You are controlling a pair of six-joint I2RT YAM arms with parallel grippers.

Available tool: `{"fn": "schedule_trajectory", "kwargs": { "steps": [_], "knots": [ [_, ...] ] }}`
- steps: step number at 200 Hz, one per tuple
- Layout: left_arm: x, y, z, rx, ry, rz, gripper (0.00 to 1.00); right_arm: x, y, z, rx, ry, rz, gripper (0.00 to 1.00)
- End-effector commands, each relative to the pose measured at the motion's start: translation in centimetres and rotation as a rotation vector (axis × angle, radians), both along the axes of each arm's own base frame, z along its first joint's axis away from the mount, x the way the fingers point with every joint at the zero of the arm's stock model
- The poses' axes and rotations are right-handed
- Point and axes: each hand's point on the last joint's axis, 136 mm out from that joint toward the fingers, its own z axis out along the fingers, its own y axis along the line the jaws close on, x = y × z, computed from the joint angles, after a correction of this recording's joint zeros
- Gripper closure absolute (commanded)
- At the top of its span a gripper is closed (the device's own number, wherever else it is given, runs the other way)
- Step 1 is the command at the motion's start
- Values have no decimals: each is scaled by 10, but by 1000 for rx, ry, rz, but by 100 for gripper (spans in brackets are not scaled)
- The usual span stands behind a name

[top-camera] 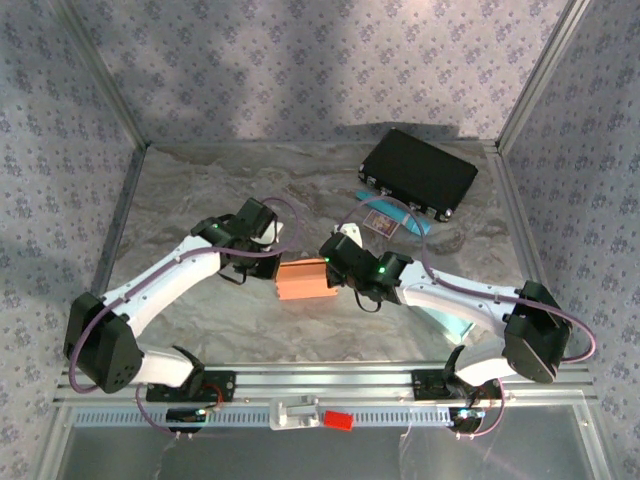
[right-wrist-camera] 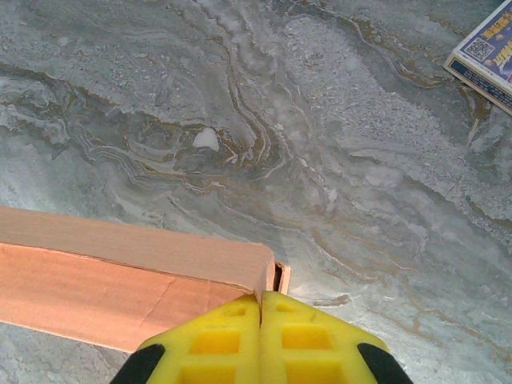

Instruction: Fold the paper box

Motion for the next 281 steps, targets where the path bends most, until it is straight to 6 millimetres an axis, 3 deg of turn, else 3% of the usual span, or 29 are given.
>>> {"fn": "schedule_trajectory", "kwargs": {
  "steps": [1, 137, 235, 281],
  "knots": [
    [3, -2, 4, -3, -17, 5, 92, -4, -5, -6, -23, 17, -15, 100],
    [-8, -9, 8, -107, 155, 251, 97, -2, -1, -7, -26, 20, -18, 100],
    [-4, -11, 10, -133, 254, 319, 96, -2, -1, -6, -28, 18, -19, 100],
    [-5, -10, 0, -134, 235, 297, 97, -2, -2, -8, -27, 20, -21, 100]
  ]
}}
